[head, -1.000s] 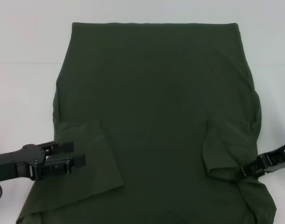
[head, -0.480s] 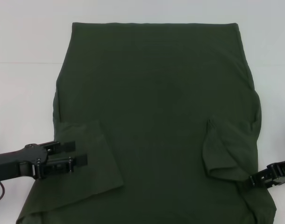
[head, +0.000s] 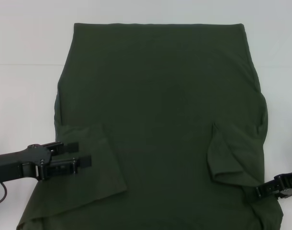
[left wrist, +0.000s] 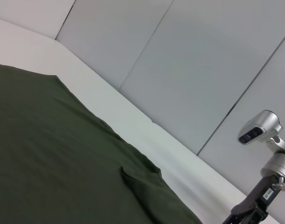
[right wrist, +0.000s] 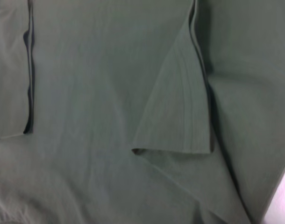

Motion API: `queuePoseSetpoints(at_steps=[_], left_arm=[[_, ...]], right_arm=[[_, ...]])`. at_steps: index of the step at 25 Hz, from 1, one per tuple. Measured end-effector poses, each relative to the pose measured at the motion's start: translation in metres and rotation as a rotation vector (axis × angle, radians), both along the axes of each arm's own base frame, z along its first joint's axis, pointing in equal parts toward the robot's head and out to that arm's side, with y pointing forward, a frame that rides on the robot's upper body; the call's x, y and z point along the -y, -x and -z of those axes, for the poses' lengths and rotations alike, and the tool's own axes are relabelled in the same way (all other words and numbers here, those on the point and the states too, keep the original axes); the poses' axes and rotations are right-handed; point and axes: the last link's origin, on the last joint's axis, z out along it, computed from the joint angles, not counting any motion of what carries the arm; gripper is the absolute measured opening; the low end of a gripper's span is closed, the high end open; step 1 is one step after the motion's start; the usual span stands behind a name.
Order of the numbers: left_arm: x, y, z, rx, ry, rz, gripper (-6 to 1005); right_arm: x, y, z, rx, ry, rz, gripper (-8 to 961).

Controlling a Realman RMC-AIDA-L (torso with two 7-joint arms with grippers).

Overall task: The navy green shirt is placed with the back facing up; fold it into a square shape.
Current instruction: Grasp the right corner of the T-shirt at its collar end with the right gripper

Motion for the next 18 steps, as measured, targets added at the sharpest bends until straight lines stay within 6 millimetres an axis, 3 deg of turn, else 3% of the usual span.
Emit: queuePoseSetpoints(at_steps=[18], left_arm=[[-0.0031,0.0002,0.0007,-0.005,-0.016,-0.007,860]], right_arm=[[0.0053,0.0009,-0.0007,-0.038,0.008,0.032,763]])
